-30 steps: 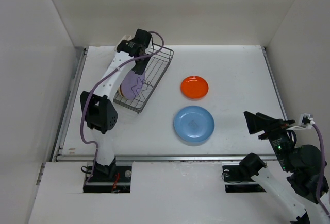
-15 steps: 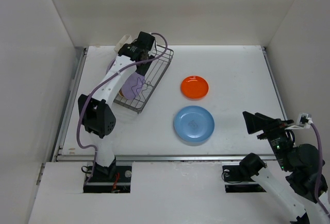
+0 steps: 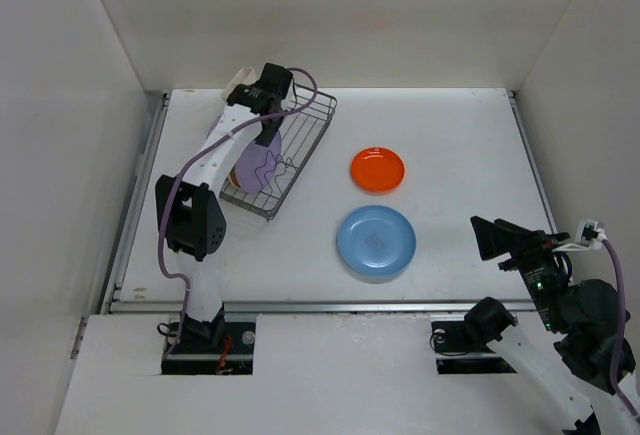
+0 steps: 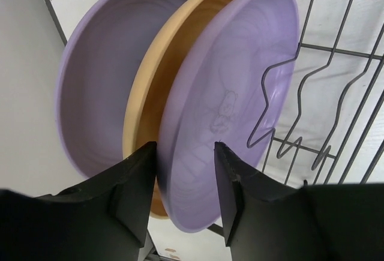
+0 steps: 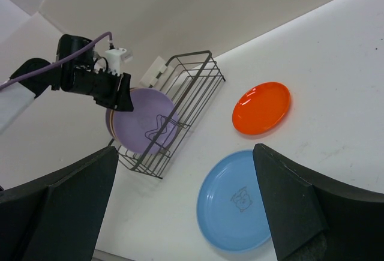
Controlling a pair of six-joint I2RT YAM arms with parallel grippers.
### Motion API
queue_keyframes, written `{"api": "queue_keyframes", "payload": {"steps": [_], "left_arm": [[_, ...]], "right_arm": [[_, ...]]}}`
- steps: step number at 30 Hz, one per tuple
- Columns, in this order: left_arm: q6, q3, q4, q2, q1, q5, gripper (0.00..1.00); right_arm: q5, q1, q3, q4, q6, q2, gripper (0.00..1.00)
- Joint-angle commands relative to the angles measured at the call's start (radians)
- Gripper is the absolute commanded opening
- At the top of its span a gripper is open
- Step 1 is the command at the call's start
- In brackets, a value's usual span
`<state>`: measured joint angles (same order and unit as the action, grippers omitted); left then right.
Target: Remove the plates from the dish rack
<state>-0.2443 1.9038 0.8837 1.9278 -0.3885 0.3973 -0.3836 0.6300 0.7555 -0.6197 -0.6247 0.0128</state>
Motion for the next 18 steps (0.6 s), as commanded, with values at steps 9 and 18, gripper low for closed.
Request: {"api": "queue_keyframes", "payload": {"steps": [9,18], "left_arm": [[0.017,-0.009,0.076,0.034,0.014,-0.035,0.0],[0.008,0.097,0.173,-0.039,0.014,-0.064,0.0]], "right_arm": [[0.014,0.007,0.004,0.049,0.014,-0.03,1.0],[0.014,0.007,0.004,0.049,0.014,-0.021,1.0]]}}
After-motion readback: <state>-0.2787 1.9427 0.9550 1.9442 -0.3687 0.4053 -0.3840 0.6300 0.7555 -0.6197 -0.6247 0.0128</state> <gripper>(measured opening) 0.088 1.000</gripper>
